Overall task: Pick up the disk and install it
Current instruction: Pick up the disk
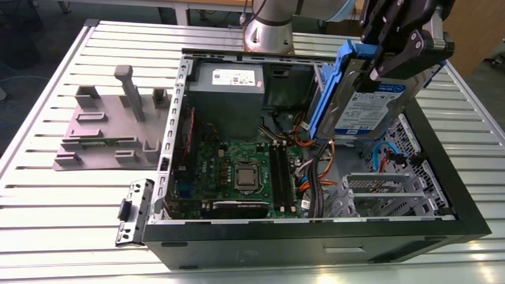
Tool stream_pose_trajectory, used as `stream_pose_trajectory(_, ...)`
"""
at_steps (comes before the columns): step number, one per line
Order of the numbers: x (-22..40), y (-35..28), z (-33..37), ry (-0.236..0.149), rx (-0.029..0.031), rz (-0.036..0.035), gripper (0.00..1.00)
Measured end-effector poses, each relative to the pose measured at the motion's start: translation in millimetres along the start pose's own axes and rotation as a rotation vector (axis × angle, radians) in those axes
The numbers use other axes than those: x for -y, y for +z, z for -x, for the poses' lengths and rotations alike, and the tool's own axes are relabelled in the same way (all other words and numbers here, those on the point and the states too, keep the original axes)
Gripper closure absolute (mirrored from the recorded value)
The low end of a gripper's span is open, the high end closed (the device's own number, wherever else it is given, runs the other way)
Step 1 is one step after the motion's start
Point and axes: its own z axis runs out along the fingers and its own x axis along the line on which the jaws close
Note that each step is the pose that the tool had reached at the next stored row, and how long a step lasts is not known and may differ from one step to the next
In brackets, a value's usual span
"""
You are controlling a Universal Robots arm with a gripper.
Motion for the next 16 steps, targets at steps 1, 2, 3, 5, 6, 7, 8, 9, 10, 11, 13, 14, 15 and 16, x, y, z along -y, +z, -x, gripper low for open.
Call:
stream_pose_trajectory(1,0.0,0.0,-0.2,0.0,0.0,0.0,0.64)
stream_pose_trajectory(2,0.0,0.0,-0.3,0.0,0.0,0.0,0.64)
stream_pose_trajectory(3,0.0,0.1,-0.5,0.0,0.0001,0.0,0.64)
stream_pose_trajectory(5,0.0,0.1,-1.2,0.0,0.0001,0.0,0.64)
stream_pose_trajectory(6,0.0,0.1,-1.5,0.0,-0.0001,0.0,0.64)
stream_pose_trajectory(7,0.0,0.1,-1.7,0.0,0.0,0.0,0.64)
stream_pose_trajectory(8,0.1,0.2,-1.9,0.0,0.0,0.0,0.64)
stream_pose_trajectory(9,0.1,0.2,-2.1,0.0,0.0,0.0,0.64)
stream_pose_trajectory(10,0.1,0.2,-2.3,0.0,0.0,0.0,0.64)
stream_pose_trajectory(11,0.1,0.2,-2.6,0.0,-0.0001,0.0,0.64)
stream_pose_trajectory(13,0.2,0.3,-3.3,0.0,0.0001,0.0,0.64)
stream_pose_trajectory(14,0.2,0.3,-3.8,0.0,0.0,0.0,0.64)
stream_pose_trajectory(15,0.2,0.3,-4.3,0.0,0.0001,0.0,0.64)
stream_pose_trajectory(16,0.2,0.3,-4.8,0.0,0.0,0.0,0.64)
